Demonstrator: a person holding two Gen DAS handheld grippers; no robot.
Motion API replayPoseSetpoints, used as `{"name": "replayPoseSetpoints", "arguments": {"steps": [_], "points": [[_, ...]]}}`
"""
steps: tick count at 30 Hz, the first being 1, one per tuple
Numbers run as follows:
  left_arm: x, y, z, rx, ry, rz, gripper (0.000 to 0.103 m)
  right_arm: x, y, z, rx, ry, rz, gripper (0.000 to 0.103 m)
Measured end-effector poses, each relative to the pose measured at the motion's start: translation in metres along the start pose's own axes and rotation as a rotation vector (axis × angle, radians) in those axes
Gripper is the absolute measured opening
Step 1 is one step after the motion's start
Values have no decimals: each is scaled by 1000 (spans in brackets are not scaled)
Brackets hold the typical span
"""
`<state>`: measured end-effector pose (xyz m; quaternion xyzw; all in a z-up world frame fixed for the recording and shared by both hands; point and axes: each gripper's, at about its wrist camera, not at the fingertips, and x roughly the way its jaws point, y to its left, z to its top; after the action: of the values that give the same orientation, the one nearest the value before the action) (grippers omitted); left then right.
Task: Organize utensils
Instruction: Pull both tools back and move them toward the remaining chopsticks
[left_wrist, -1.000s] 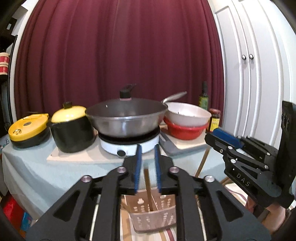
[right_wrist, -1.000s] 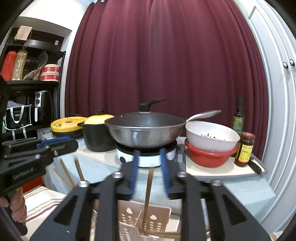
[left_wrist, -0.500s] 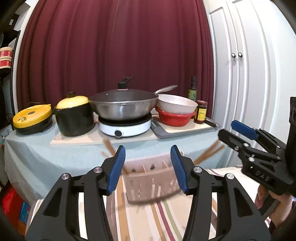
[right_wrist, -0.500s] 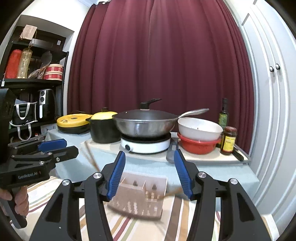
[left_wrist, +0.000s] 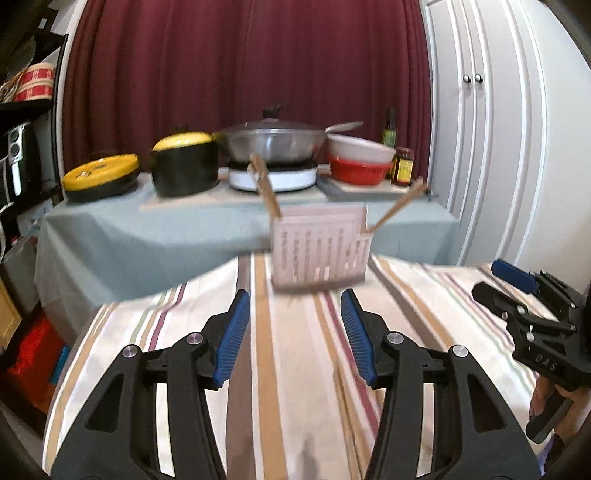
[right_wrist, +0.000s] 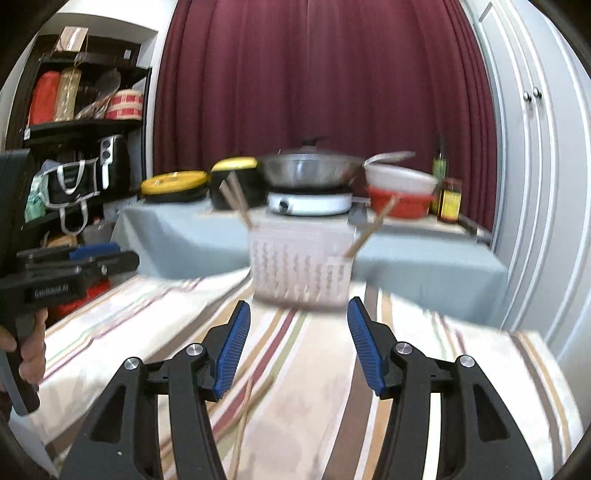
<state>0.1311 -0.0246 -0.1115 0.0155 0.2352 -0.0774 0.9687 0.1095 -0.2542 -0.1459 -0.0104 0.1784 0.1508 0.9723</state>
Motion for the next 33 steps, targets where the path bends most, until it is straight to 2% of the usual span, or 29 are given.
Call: {"name": "replayPoseSetpoints", "arguments": {"steps": [8,14,17,25,33], "points": [[-32,3,-66,-14,71,33,50,-33,21,-71,21,102,23,54],[-45,-1,-103,-26,135,17,50,-48,30,-112,27,172,47,54],[-51,-4,-119,-33,159,2,50,-51,37,-125,21,198,66,52],[-54,-19,-158,-6,227,-36,50,-49,43,-151,17,252,93,40],[-55,-29,-178,-15,261,-72,49,-52,43,-157,24,250,89,34]]}}
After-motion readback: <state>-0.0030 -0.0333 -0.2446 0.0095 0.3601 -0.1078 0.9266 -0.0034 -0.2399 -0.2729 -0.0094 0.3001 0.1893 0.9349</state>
